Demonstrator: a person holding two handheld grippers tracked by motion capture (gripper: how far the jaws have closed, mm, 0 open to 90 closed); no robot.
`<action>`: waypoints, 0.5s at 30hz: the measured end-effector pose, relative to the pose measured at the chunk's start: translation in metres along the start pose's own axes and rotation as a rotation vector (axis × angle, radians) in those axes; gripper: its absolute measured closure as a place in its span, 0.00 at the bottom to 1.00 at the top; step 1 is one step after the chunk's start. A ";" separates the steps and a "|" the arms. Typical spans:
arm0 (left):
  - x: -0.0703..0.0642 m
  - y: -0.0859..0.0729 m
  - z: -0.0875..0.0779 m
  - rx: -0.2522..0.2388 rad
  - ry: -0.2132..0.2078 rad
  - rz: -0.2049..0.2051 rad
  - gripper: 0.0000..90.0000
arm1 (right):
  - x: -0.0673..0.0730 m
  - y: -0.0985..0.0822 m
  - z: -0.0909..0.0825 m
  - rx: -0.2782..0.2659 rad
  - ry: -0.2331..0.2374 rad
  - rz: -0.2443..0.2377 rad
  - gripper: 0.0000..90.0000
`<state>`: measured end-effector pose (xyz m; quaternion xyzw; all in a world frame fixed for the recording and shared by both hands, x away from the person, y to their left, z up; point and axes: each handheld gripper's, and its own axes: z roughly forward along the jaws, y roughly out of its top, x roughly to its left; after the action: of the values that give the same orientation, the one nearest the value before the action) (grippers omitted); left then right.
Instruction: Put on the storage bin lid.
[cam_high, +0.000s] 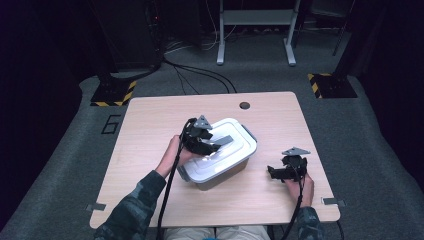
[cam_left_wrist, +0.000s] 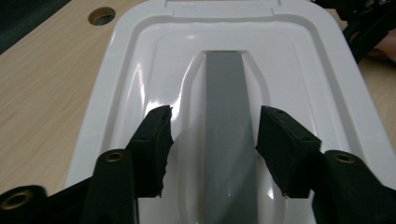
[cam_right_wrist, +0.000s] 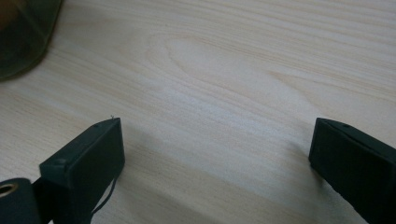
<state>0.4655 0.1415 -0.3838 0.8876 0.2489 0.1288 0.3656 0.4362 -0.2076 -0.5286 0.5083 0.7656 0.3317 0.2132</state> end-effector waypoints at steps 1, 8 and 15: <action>0.001 0.000 -0.002 -0.005 -0.001 -0.007 0.46 | 0.000 0.000 0.000 0.000 0.000 0.000 0.03; 0.010 -0.004 -0.021 -0.041 0.040 -0.038 0.25 | 0.000 0.000 0.000 0.000 0.000 0.000 0.03; 0.024 -0.015 -0.039 -0.058 0.083 -0.076 0.19 | 0.000 0.000 0.000 0.000 0.000 0.000 0.03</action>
<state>0.4647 0.1862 -0.3657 0.8603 0.2936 0.1587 0.3854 0.4363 -0.2076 -0.5285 0.5083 0.7656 0.3317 0.2133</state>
